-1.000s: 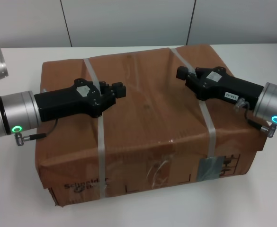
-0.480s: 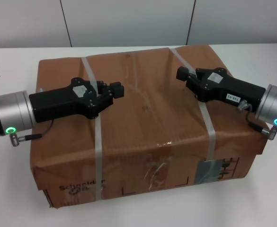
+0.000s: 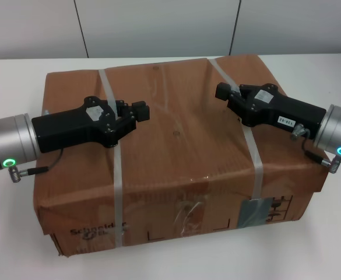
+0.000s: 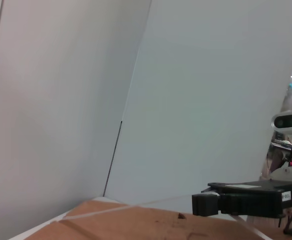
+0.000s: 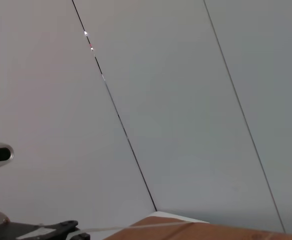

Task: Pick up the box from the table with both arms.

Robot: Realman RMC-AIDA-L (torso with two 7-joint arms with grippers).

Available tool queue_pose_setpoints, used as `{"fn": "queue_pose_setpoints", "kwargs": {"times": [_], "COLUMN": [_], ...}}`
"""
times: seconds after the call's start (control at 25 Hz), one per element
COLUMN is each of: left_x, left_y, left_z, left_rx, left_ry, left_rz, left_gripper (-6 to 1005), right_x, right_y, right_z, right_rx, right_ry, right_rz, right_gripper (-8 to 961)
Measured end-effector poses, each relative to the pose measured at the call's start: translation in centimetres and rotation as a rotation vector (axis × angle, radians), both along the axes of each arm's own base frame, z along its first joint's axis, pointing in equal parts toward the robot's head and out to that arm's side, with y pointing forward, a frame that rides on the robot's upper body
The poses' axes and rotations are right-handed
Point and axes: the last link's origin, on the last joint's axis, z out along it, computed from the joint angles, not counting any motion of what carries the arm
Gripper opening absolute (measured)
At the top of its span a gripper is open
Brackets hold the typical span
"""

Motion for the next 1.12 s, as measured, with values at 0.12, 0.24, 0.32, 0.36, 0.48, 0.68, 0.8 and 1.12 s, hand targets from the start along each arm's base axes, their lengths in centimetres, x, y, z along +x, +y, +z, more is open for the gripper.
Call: {"fn": "queue_pose_setpoints", "kwargs": {"times": [0.12, 0.24, 0.32, 0.36, 0.48, 0.68, 0.8, 1.12], "left_x": [0.0, 0.0, -0.01, -0.01, -0.02, -0.03, -0.03, 0.03], "left_y": [0.0, 0.0, 0.01, 0.02, 0.03, 0.04, 0.04, -0.01], "left_z": [0.0, 0.0, 0.02, 0.04, 0.06, 0.08, 0.08, 0.09], "left_rx": [0.001, 0.001, 0.002, 0.002, 0.003, 0.004, 0.004, 0.002], "left_ry": [0.0, 0.001, 0.001, 0.001, 0.002, 0.002, 0.002, -0.001], "left_rz": [-0.001, -0.001, -0.002, -0.002, -0.002, -0.002, -0.003, -0.007], "left_gripper": [93, 93, 93, 93, 93, 93, 93, 93], "right_x": [0.0, 0.0, -0.01, -0.02, -0.04, -0.17, -0.2, -0.23], "right_y": [0.0, 0.0, -0.01, -0.01, -0.03, -0.11, -0.1, -0.1], "right_z": [0.0, 0.0, 0.0, 0.0, 0.01, 0.03, 0.03, 0.03], "right_rx": [0.0, -0.001, -0.001, -0.001, -0.002, -0.006, -0.006, -0.007], "right_ry": [0.001, 0.001, 0.002, 0.002, 0.003, 0.01, 0.011, 0.012], "right_rz": [0.0, -0.001, 0.0, 0.0, 0.001, 0.008, 0.009, 0.011], "right_gripper": [21, 21, 21, 21, 21, 21, 21, 21]}}
